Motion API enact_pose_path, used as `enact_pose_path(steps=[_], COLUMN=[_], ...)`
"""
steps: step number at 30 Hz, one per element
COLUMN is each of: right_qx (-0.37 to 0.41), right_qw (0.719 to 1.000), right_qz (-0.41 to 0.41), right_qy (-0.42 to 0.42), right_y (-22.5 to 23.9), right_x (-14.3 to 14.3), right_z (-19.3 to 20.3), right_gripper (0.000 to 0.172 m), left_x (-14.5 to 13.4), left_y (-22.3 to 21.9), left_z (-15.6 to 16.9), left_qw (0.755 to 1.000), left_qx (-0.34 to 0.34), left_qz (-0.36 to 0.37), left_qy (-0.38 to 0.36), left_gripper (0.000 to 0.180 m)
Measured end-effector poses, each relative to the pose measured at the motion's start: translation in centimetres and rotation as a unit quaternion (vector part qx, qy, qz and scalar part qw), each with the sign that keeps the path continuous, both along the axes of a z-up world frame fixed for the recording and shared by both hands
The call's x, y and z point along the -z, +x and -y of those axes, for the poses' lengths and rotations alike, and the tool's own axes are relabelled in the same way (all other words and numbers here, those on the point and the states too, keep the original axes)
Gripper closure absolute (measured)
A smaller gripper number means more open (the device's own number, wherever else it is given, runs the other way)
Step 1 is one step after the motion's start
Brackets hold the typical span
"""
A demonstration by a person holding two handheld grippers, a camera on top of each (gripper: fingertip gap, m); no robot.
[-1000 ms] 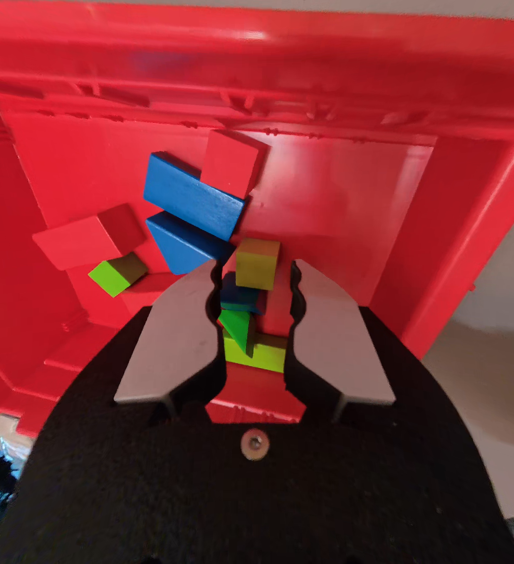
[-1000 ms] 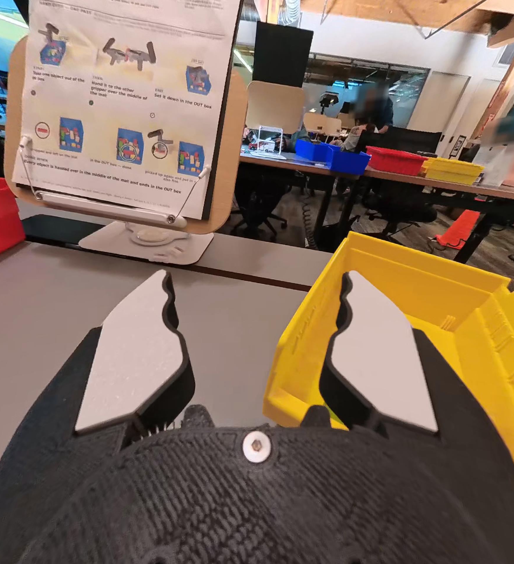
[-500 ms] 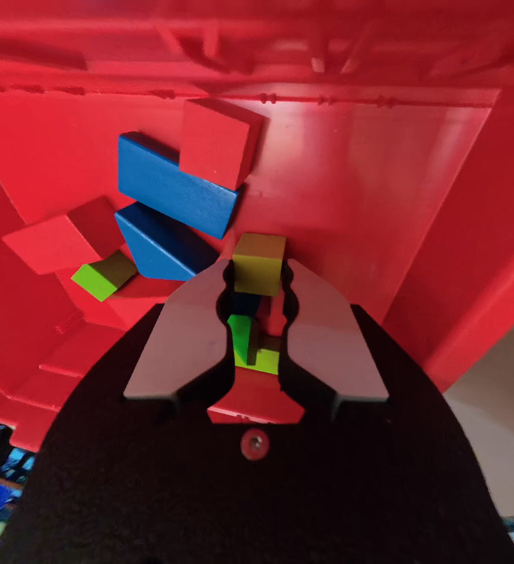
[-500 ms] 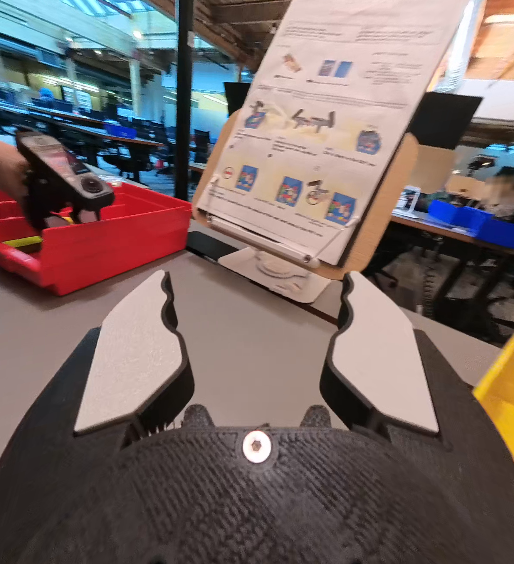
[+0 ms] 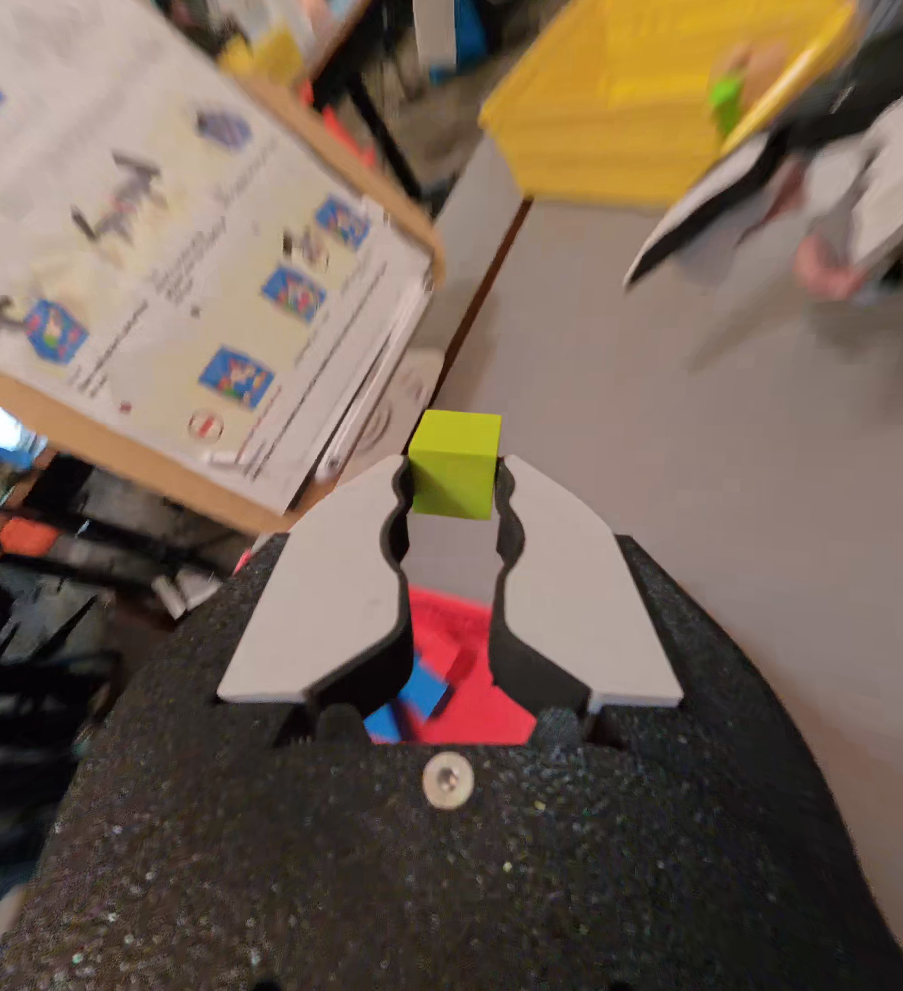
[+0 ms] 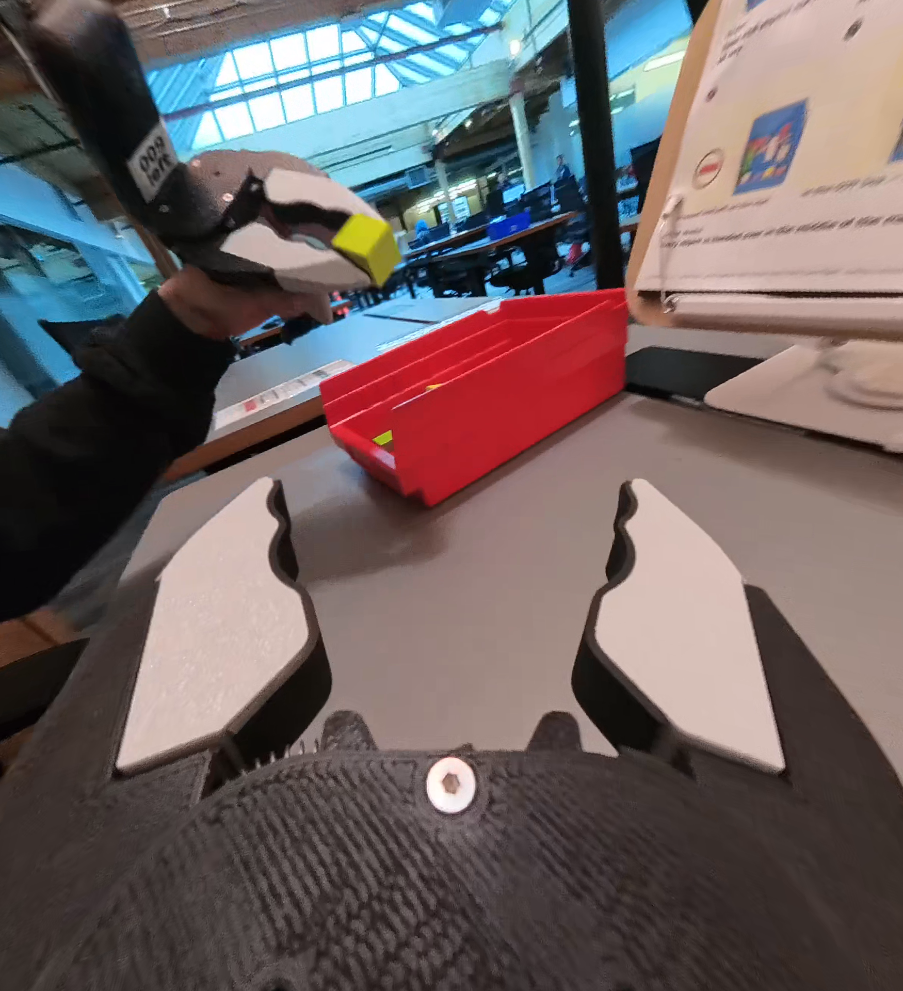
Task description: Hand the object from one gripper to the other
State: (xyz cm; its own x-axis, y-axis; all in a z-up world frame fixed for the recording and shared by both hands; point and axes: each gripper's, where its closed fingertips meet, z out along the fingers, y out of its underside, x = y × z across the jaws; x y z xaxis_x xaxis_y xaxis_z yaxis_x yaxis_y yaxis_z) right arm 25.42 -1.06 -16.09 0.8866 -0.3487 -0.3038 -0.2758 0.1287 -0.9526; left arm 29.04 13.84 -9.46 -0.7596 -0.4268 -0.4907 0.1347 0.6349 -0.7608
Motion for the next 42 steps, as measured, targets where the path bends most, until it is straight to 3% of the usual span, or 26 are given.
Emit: enact_pose_path(steps=[1, 6, 10, 15, 21, 32, 38, 42], right_qx=[-0.011, -0.095, -0.177, -0.214, -0.239, -0.260, -0.288, -0.273], right_qw=[1.000, 0.991, 0.960, 0.936, 0.924, 0.920, 0.909, 0.918], right_qz=[-0.006, -0.070, -0.153, -0.213, -0.239, -0.254, -0.264, -0.257], right_qy=[0.002, 0.069, 0.152, 0.178, 0.180, 0.147, 0.146, 0.127], right_y=[-0.2, -1.8, -2.8, -2.8, -3.2, -4.0, -4.8, -4.7], right_x=[0.1, -0.6, -1.6, -0.9, -0.6, 0.3, 0.4, 0.6], right_z=[-0.3, -1.1, -0.9, -0.8, -1.0, -1.6, -1.9, -2.0], right_gripper=[0.055, 0.064, 0.079, 0.089, 0.103, 0.124, 0.141, 0.142], left_x=[-0.4, 0.8, 1.9, 3.8, 6.3, 8.1, 8.1, 8.3], left_y=[-1.0, -3.8, -5.3, -6.2, -7.1, -7.2, -7.5, -7.2], left_z=[1.5, 7.7, 11.1, 13.3, 14.5, 15.4, 15.7, 15.7], left_qw=[0.999, 0.985, 0.964, 0.957, 0.964, 0.975, 0.974, 0.977], left_qx=[0.019, 0.092, 0.134, 0.150, 0.157, 0.149, 0.155, 0.144], left_qz=[0.009, 0.082, 0.080, 0.079, 0.071, 0.103, 0.111, 0.104], left_qy=[-0.036, -0.122, -0.215, -0.237, -0.201, -0.125, -0.122, -0.121], left_gripper=[0.152, 0.152, 0.152, 0.152, 0.152, 0.152, 0.152, 0.152])
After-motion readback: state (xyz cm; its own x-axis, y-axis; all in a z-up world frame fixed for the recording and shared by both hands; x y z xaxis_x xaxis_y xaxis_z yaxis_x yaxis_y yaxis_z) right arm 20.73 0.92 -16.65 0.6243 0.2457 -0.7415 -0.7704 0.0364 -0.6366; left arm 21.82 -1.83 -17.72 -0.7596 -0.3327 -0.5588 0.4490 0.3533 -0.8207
